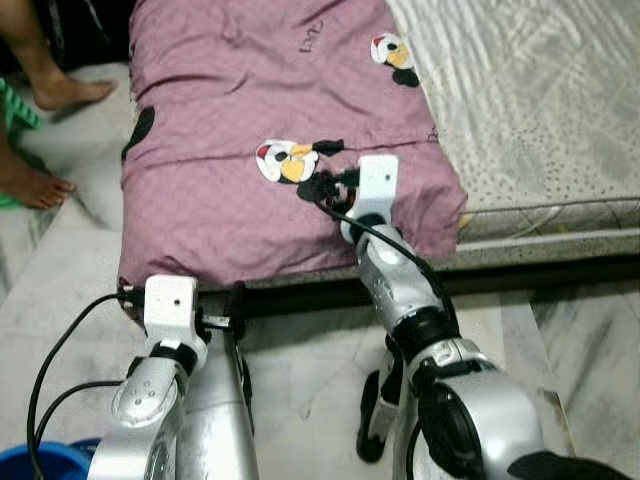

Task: Clean up the room

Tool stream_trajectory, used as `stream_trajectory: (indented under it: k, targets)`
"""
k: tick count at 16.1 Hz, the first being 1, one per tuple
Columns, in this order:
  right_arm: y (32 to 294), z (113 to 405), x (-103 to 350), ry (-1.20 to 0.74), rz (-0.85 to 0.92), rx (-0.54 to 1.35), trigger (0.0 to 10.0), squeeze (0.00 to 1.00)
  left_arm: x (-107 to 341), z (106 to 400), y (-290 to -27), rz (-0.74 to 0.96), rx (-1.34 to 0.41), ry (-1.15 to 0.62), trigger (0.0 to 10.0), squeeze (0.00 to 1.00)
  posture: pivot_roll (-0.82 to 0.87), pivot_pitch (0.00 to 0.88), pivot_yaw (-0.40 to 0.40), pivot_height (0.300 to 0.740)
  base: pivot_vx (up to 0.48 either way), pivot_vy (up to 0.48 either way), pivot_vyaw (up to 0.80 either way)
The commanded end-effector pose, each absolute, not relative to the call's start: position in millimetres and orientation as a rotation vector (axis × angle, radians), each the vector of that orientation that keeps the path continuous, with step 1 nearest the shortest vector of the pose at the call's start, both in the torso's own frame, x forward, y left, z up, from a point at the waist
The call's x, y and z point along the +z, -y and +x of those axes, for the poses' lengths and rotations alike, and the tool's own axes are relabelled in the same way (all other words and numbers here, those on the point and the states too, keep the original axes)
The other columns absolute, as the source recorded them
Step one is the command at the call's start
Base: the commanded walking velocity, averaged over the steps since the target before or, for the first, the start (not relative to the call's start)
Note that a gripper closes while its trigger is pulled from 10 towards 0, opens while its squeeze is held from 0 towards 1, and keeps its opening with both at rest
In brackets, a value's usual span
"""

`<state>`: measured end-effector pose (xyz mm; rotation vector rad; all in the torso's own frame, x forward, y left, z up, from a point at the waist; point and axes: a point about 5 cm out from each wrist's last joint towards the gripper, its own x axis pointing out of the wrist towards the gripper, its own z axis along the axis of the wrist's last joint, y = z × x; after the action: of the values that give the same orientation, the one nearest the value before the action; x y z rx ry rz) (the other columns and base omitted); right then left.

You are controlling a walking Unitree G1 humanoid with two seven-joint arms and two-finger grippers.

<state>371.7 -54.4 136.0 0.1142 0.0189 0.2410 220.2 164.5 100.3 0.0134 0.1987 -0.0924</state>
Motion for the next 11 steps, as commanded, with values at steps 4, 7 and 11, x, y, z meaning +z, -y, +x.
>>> stream_trajectory:
  k: [4, 7, 11]
  targets:
    - [94, 378, 115, -0.163, 0.158, 0.041, 10.0, 0.87, 99, 212, -166, 0.011, -0.075, -0.218, 10.0, 0.0, 0.18, 0.312, -0.015, 0.537, 0.0, 0.0, 0.0]
    - [130, 380, 109, -0.21, 0.208, -0.138, 10.0, 0.72, 99, 210, -165, 0.01, -0.08, -0.227, 10.0, 0.0, 0.18, 0.32, -0.017, 0.537, 0.0, 0.0, 0.0]
    - [199, 357, 77, -0.289, 0.271, -0.404, 10.0, 0.67, 95, 205, -165, 0.005, -0.074, -0.245, 10.0, 0.0, 0.18, 0.319, -0.02, 0.537, 0.0, 0.0, 0.0]
